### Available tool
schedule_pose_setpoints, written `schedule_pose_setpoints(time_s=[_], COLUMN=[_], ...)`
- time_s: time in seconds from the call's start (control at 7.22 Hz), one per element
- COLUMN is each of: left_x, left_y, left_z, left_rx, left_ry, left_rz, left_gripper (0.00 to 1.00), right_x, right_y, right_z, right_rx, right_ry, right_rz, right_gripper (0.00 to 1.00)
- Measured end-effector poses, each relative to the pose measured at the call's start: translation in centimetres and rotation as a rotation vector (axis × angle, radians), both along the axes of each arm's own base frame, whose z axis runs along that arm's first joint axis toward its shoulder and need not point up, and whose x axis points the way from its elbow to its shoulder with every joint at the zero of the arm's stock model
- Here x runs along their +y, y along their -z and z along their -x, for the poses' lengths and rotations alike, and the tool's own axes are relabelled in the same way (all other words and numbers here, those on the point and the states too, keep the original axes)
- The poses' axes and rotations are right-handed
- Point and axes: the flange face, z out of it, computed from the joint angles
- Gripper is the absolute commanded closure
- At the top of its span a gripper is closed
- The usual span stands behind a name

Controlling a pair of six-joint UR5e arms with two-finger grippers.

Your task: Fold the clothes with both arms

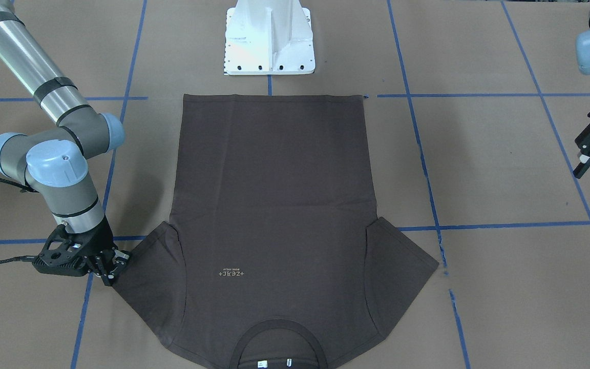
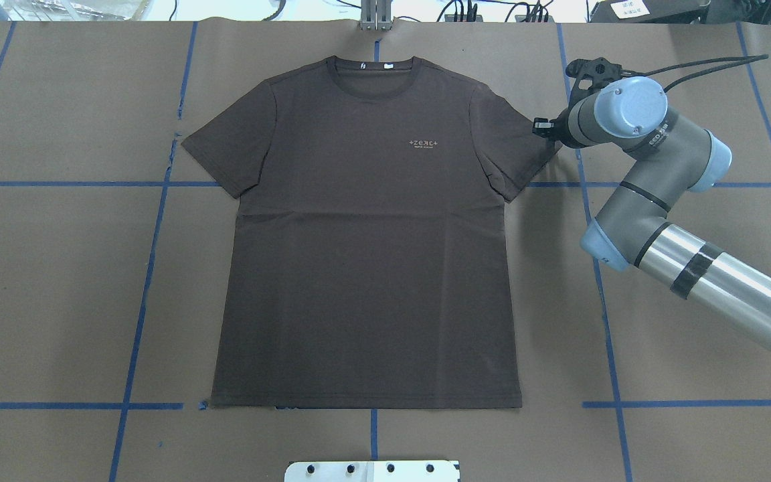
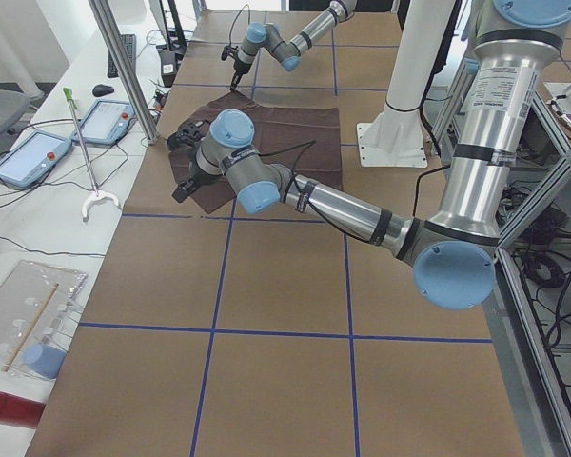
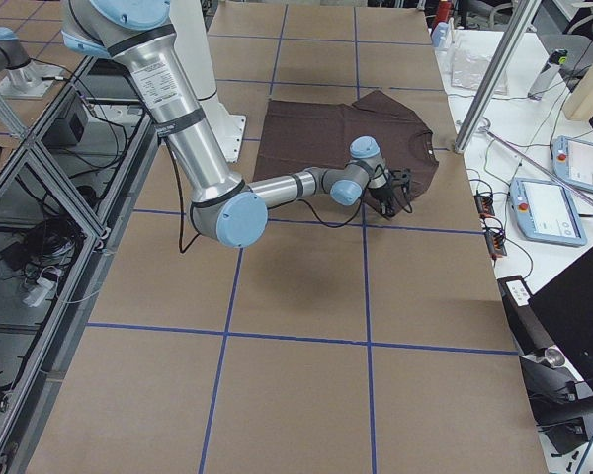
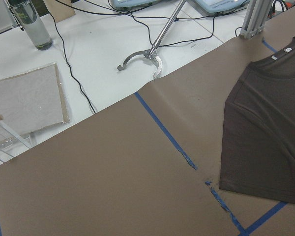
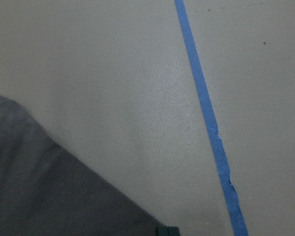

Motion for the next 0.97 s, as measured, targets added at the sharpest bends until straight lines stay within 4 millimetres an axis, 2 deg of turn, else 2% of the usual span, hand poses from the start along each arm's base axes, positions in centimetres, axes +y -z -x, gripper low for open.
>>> schedule_pose_setpoints(time_s=[0.28,0.42,0.55,0.97], left_x=[0.0,0.0,-0.1,-0.2], left_y=[0.0,-0.1,-0.2,-0.5], left_z=[0.0,0.0,0.0,-0.3], left_rx=[0.000,-0.001,-0.001,-0.002], left_ry=[0.000,0.000,0.000,-0.003], left_rz=[0.002,0.004,0.006,0.011], left_gripper=[0.00,0.00,0.00,0.00], right_x=[-0.5,-0.6,-0.7,-0.9], right_y=[1.5,1.7,1.6,0.6], right_z=[0.3,0.1,-0.1,-1.3], right_rx=[-0.001,0.002,0.006,0.047], right_ry=[0.002,0.002,0.005,0.042], right_rz=[-0.005,-0.008,-0.013,-0.054], right_gripper=[1.00,0.75,0.27,0.32])
